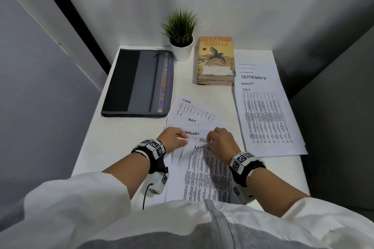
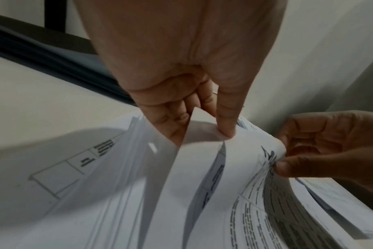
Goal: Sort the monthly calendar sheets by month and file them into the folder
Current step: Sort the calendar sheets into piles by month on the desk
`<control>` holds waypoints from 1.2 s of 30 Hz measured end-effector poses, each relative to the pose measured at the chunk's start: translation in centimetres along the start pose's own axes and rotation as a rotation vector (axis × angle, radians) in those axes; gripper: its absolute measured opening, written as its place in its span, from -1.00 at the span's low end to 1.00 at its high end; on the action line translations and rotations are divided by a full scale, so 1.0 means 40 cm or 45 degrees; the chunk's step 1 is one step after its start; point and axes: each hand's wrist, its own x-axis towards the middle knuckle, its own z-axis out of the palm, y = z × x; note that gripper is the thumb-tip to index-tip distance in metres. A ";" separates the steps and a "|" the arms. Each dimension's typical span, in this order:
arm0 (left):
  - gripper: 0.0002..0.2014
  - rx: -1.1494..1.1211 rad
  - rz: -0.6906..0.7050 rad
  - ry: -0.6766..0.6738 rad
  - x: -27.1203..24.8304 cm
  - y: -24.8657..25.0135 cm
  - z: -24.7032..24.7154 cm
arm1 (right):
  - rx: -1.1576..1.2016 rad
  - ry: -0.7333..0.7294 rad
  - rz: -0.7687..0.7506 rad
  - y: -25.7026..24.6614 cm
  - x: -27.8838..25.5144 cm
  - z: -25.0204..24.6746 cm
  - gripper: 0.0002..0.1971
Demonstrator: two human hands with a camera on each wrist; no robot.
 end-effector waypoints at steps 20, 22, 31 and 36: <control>-0.81 -0.146 -0.073 -0.277 -0.023 0.027 -0.019 | 0.228 -0.120 0.110 -0.025 -0.047 -0.002 -0.65; -0.86 -0.160 -0.051 -0.209 -0.021 0.030 -0.019 | 0.064 -0.092 0.029 -0.030 -0.041 0.007 -0.73; -0.63 0.193 -0.036 0.266 0.020 -0.005 -0.021 | 0.346 -0.007 0.143 -0.053 -0.044 0.021 -0.79; -0.80 0.199 -0.022 0.224 0.026 -0.011 -0.019 | 0.374 -0.034 0.245 -0.040 -0.025 0.020 -0.65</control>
